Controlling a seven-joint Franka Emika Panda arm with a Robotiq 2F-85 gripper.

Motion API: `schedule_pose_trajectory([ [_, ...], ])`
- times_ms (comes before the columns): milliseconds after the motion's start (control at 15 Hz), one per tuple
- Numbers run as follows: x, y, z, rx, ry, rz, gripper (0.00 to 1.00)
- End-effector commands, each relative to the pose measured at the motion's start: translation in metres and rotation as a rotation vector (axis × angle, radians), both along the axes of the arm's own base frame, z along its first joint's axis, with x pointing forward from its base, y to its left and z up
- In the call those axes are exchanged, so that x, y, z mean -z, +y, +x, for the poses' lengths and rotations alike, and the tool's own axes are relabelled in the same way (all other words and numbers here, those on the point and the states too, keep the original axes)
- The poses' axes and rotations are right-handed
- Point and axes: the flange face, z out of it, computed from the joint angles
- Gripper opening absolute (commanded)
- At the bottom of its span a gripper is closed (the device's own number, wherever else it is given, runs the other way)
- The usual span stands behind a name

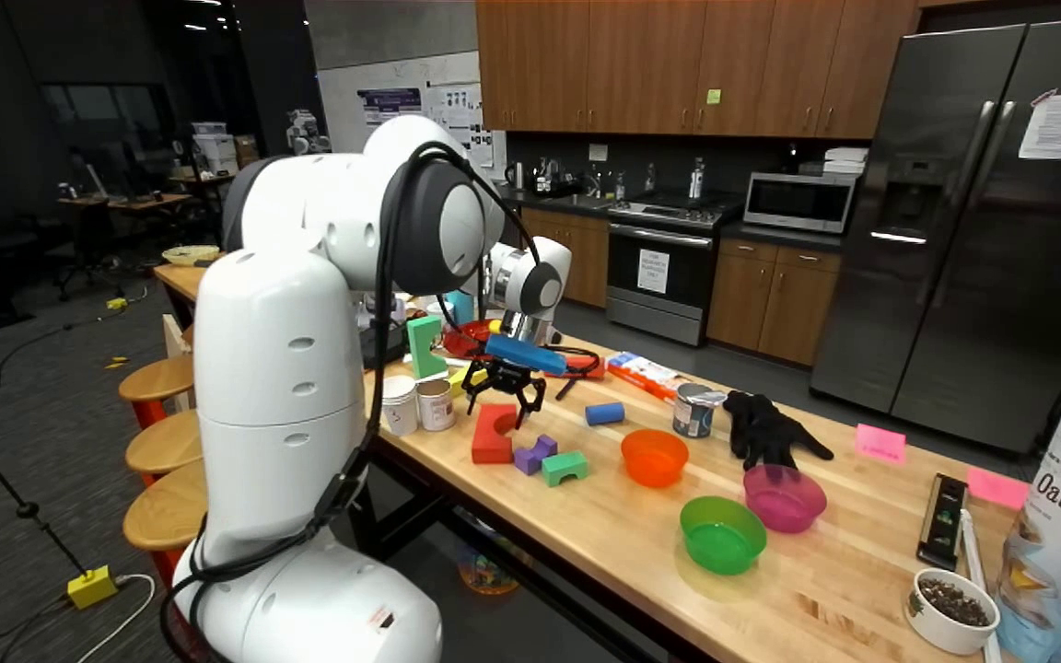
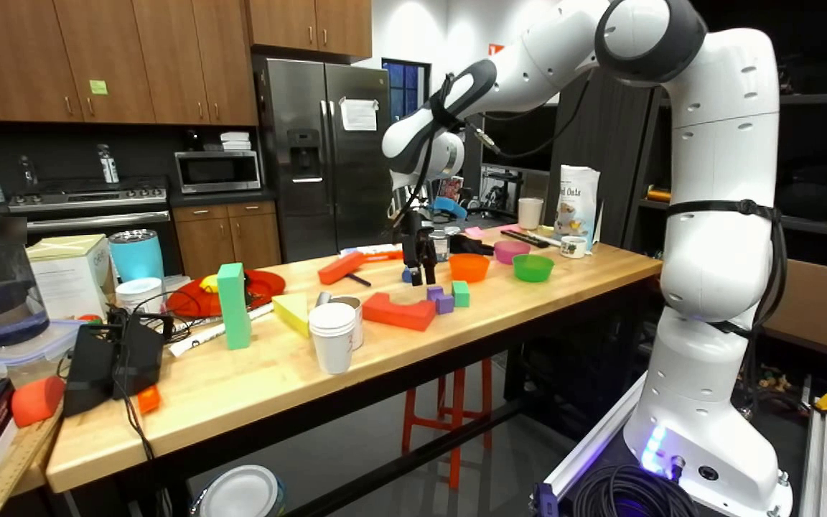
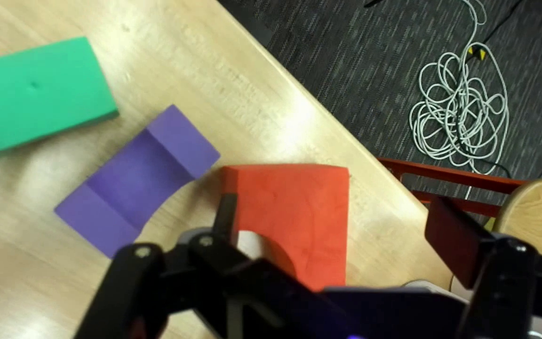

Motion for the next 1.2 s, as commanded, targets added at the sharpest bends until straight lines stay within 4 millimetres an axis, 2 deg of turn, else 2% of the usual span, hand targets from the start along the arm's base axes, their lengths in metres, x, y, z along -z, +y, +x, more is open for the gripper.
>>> schedule_pose_trajectory([
  [0, -0.012, -0.003, -0.027, 0.062, 0.078, -0.015, 1.00],
  [333, -0.002, 0.003, -0.067, 0.191, 0.316, -0.037, 1.00],
  [467, -0.001, 0.004, -0.077, 0.232, 0.371, -0.040, 1.00],
  [800, -0.014, 0.002, -0.088, 0.348, 0.423, -0.121, 1.00],
  [1133, -0.028, -0.005, -0.096, 0.431, 0.549, -0.178, 1.00],
])
